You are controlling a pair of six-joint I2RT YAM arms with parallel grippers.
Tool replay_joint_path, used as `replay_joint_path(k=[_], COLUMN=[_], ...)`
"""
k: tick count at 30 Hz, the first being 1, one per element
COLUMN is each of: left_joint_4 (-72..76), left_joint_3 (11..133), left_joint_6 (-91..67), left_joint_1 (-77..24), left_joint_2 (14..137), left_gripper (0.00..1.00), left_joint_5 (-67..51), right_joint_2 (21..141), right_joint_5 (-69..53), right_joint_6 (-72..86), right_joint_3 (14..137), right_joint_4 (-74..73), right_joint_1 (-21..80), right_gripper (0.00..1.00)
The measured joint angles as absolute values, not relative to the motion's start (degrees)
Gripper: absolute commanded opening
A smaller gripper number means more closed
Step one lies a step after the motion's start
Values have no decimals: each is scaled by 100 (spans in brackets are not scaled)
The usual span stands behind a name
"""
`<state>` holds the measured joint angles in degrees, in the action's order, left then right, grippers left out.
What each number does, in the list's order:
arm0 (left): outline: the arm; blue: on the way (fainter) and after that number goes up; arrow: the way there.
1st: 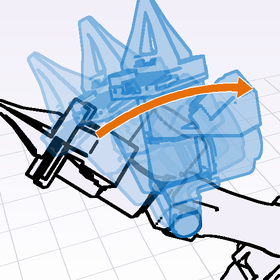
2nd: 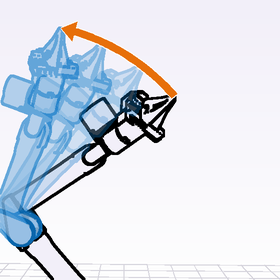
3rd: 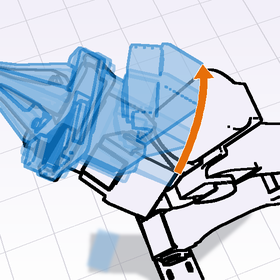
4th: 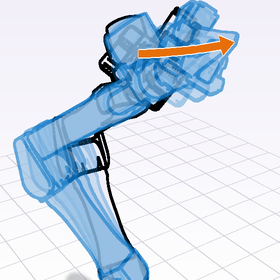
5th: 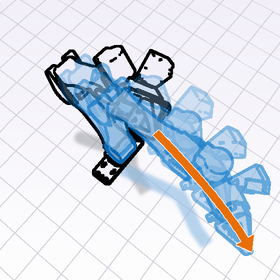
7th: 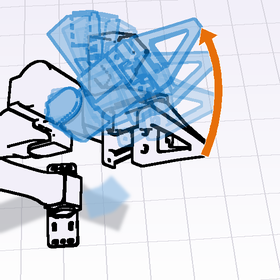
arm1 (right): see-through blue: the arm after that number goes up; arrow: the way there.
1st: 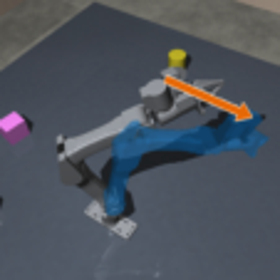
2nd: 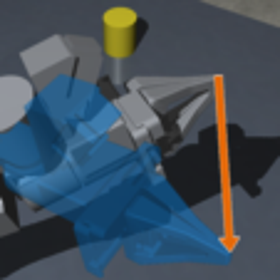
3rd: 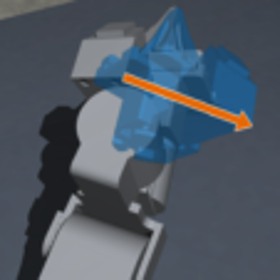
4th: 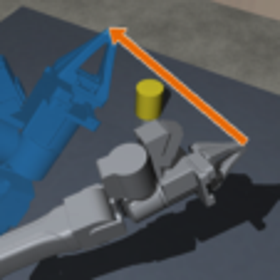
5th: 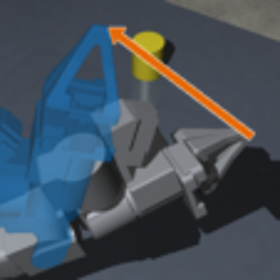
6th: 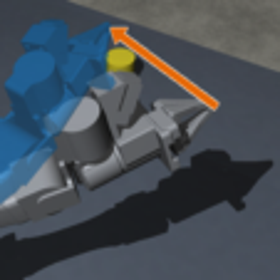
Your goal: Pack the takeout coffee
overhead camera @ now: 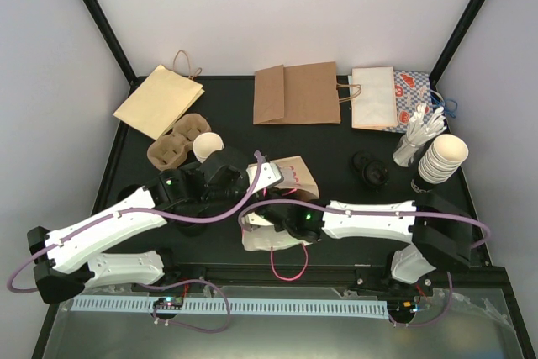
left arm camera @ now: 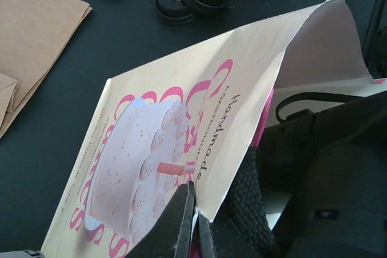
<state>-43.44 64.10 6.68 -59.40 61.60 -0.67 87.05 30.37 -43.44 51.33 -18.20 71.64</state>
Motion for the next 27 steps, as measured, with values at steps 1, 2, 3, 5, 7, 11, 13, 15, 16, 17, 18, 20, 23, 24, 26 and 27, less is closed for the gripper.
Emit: replay_joint_path(k=[1, 2, 3, 5, 7, 11, 13, 15, 16, 17, 18, 20, 23, 24, 26, 27], left_joint_4=[-4346, -4342, -4342, -4342, -4353, -4372, -4386, -4418, -4431, -4453, -4471, -4504, -4552, -4582, -4637, -4668], left_joint_3=[6416, 6418, 6418, 6423, 6427, 6440, 6440, 6442, 6442, 6447, 6449, 6451, 6479, 6495, 6534, 6545], left_joint_6=[681, 687, 692, 703, 729, 755, 777, 799, 810, 821, 827, 838, 847, 854, 860, 869], left_joint_1=[-5931, -5924, -5920, -5920, -5920, -5911, -5907, -5905, -5902, -5898, -5898, -5898, -5898, -5900, -5900, -5900], left_joint_2=[6160, 6160, 6160, 6160, 6158, 6139, 6108, 6058, 6031, 6010, 5996, 5983, 5983, 5983, 5983, 5983], left_gripper=[2, 2, 1, 1, 1, 2, 2, 2, 1, 1, 2, 2, 2, 2, 1, 1], left_joint_5=[-67, -64, -64, -58, -38, 25, 71, 128, 154, 176, 191, 211, 217, 213, 189, 165], right_joint_2=[8739, 8764, 8788, 8827, 8851, 8906, 8943, 9013, 9050, 9096, 9131, 9172, 9174, 9174, 9174, 9174], right_joint_5=[3017, 3000, 2982, 2963, 2954, 2941, 2941, 2947, 2958, 2971, 2985, 3026, 3085, 3094, 3103, 3105], right_joint_6=[-4351, -4357, -4364, -4364, -4362, -4355, -4335, -4300, -4281, -4246, -4213, -4160, -4095, -4075, -4034, -4012], right_joint_3=[5146, 5153, 5157, 5164, 5164, 5179, 5196, 5240, 5260, 5280, 5290, 5301, 5301, 5301, 5304, 5306], right_joint_4=[-1815, -1815, -1813, -1813, -1813, -1841, -1887, -1990, -2032, -2086, -2141, -2250, -2379, -2416, -2499, -2532], right_joint_1=[7153, 7146, 7140, 7124, 7109, 7063, 7032, 6997, 6982, 6965, 6947, 6912, 6864, 6842, 6801, 6788], right_gripper=[1, 1, 1, 1, 1, 1, 1, 1, 1, 1, 1, 1, 1, 1, 1, 1])
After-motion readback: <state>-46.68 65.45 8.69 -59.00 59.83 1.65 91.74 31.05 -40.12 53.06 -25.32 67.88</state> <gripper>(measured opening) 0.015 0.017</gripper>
